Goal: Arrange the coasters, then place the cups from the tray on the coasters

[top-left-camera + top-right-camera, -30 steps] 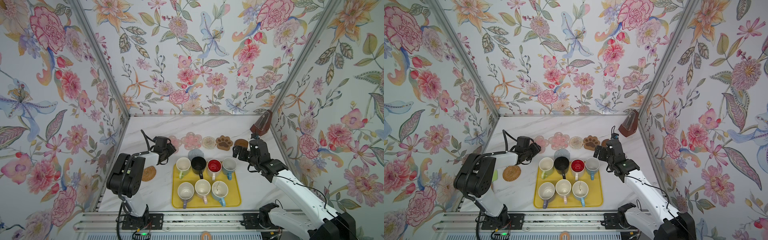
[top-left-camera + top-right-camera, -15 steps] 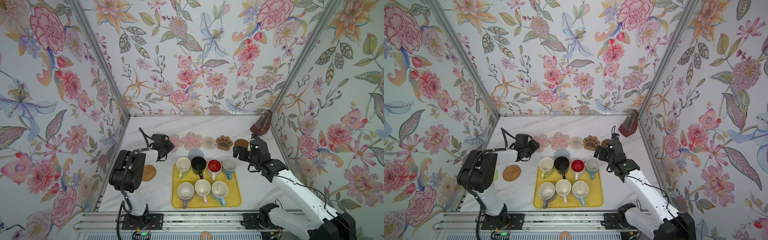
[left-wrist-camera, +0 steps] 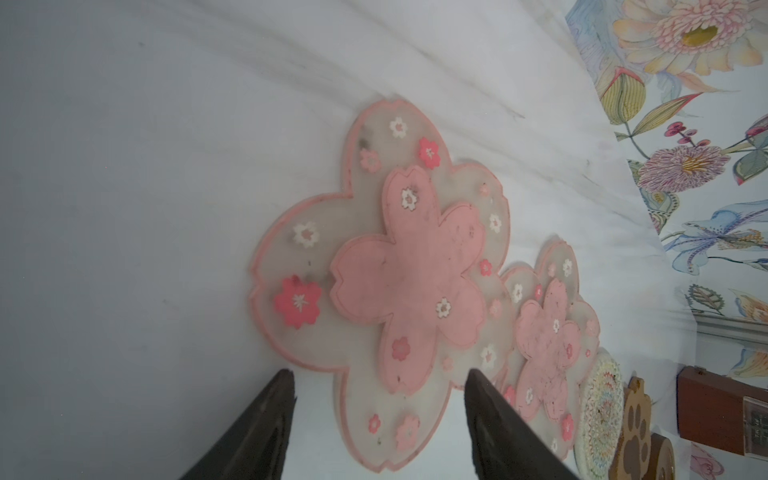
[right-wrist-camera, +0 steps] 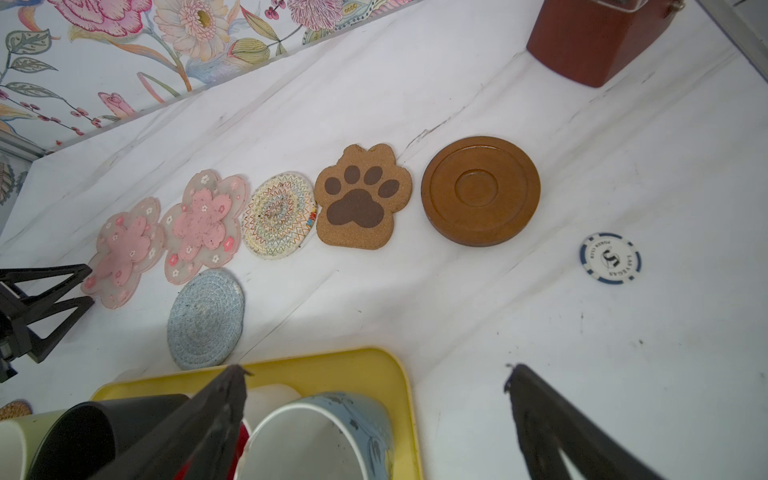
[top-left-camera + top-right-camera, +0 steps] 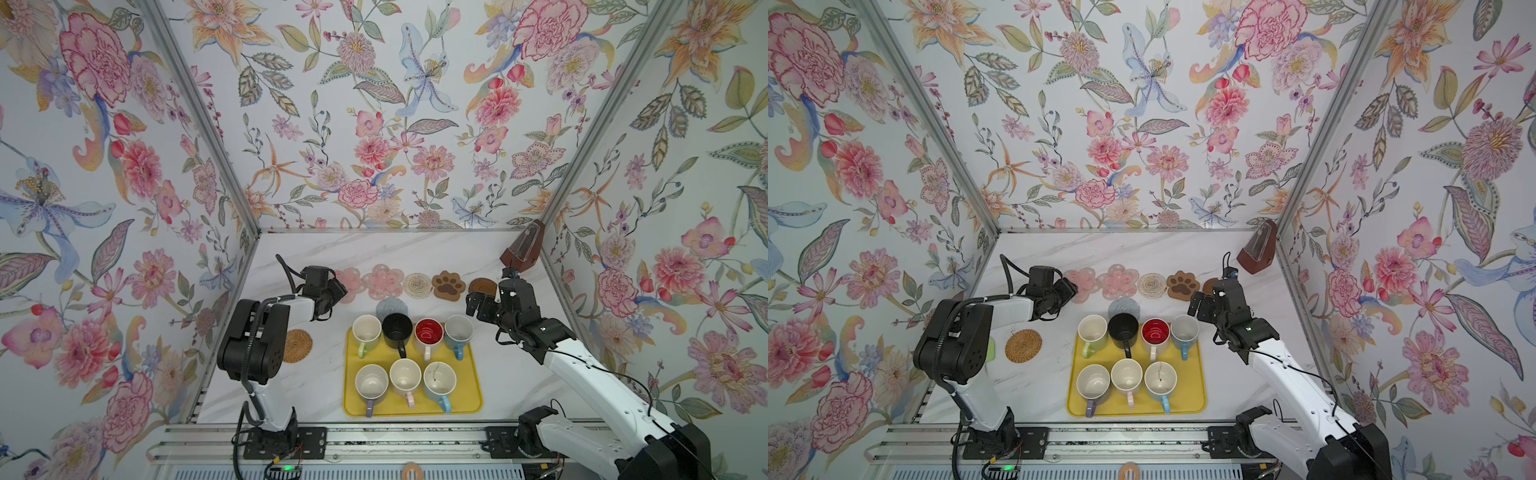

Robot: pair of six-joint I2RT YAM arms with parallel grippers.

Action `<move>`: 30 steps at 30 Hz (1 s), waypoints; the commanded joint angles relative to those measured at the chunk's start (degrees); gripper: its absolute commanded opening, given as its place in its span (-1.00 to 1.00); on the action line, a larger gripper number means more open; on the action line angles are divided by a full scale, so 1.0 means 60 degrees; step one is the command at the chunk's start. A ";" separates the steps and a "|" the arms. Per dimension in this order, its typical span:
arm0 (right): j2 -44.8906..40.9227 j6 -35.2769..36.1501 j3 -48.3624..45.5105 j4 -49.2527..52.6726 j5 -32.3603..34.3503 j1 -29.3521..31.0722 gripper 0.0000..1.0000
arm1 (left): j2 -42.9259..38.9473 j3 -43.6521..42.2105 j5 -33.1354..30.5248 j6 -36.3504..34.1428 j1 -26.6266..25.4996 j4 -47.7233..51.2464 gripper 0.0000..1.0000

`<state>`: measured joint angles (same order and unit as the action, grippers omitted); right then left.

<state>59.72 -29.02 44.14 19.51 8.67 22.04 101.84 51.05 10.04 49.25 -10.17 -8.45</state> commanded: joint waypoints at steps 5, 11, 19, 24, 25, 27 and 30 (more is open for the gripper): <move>0.0025 0.0155 0.0170 0.0147 0.0276 -0.0089 0.98 | -0.2861 0.0046 -0.1689 -0.1617 0.0096 0.2969 0.52; 0.0061 0.0405 0.0476 0.0047 0.0192 -0.0114 0.99 | -0.5574 -0.1066 -0.3098 -0.2113 0.0094 0.5129 0.67; 0.0616 0.0749 0.0913 -0.0766 -0.0361 -0.0070 0.98 | -0.8285 -0.1942 -0.3785 -0.1929 0.0096 0.7307 0.75; 0.1774 0.0928 0.1757 -0.1086 -0.0851 0.0001 0.98 | -0.9659 -0.2315 -0.4544 -0.1611 0.0072 0.8516 0.79; 0.2011 0.0989 0.1976 -0.1088 -0.0848 0.0039 0.98 | -0.9912 -0.2352 -0.4412 -0.1625 0.0077 0.8411 0.80; 0.2351 0.1120 0.2341 -0.1180 -0.0880 0.0094 0.98 | -1.0099 -0.2317 -0.4446 -0.1461 0.0085 0.8492 0.80; 0.2865 0.1196 0.2843 -0.1365 -0.1064 0.0109 0.99 | -0.9983 -0.2222 -0.4788 -0.1338 0.0081 0.8768 0.81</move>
<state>75.50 -23.49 57.98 13.82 3.81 22.39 41.25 37.78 -15.51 39.97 -10.02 40.18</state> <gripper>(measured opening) 0.992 0.903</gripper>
